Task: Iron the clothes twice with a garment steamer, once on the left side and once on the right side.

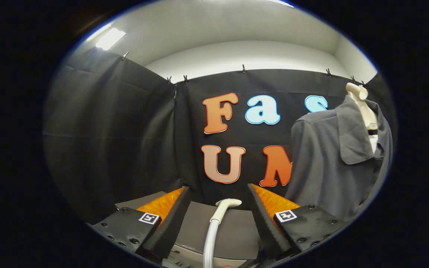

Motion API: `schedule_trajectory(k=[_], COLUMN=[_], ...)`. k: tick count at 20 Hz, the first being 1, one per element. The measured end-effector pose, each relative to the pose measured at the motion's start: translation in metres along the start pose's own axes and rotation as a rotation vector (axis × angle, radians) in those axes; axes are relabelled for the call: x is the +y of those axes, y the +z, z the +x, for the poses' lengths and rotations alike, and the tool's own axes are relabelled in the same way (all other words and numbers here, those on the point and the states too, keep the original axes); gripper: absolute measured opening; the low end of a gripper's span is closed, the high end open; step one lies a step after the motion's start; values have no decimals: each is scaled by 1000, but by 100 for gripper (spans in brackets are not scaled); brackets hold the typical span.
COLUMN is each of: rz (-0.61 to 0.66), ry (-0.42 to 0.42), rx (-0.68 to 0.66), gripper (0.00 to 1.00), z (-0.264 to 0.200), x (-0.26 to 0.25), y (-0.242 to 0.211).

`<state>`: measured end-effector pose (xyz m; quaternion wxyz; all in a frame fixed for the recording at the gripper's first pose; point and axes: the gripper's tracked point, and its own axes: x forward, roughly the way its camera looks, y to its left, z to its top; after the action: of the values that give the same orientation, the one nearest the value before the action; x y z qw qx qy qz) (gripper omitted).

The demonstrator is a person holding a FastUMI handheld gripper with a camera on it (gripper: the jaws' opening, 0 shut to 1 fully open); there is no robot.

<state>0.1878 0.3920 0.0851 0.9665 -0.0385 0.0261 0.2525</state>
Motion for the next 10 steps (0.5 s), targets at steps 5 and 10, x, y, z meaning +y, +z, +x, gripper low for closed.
schedule_trajectory(k=[5,10], rz=[-89,-111], ry=[-1,-6], rx=[193,447], gripper=[98,98], z=[104,164], x=[11,7], y=[-60,-150])
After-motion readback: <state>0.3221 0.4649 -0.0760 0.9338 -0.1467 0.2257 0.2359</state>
